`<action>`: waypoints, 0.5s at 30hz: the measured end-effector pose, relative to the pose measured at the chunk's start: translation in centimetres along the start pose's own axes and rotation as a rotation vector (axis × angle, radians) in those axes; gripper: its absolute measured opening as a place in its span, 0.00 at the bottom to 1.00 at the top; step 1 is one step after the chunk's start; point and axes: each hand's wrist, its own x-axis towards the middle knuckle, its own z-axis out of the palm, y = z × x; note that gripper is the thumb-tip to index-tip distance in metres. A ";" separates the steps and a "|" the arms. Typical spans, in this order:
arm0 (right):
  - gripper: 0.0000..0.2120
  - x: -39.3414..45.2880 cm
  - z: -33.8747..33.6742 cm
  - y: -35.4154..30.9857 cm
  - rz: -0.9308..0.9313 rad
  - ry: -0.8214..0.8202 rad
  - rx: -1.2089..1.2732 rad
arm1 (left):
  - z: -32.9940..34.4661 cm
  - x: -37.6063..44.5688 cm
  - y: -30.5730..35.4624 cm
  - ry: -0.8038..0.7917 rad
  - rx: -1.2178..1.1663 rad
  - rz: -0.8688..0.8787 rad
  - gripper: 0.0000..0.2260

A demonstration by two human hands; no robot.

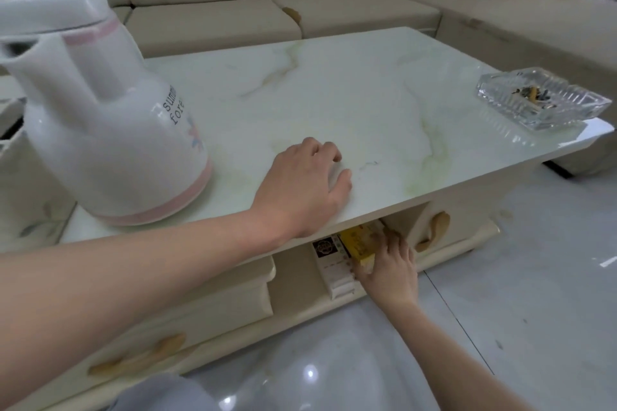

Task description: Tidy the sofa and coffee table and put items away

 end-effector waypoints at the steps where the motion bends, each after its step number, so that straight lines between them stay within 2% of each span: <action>1: 0.29 -0.5 -0.7 0.5 -0.028 -0.023 -0.012 | -0.2 0.0 0.0 -0.001 -0.006 0.006 0.19; 5: 0.21 -3.1 -5.9 1.8 -0.035 -0.100 0.087 | -0.6 -0.1 0.4 -0.028 0.037 0.082 0.17; 8: 0.18 -4.5 -11.0 1.2 -0.043 -0.220 0.166 | -0.6 0.6 0.2 -0.112 0.100 0.107 0.17; 11: 0.18 -6.0 -17.1 0.1 0.001 -0.312 0.304 | -1.7 0.9 1.2 -0.292 0.181 0.108 0.20; 15: 0.22 -5.8 -27.2 -1.8 0.037 -0.455 0.334 | -6.2 0.3 4.3 -0.653 0.246 -0.071 0.26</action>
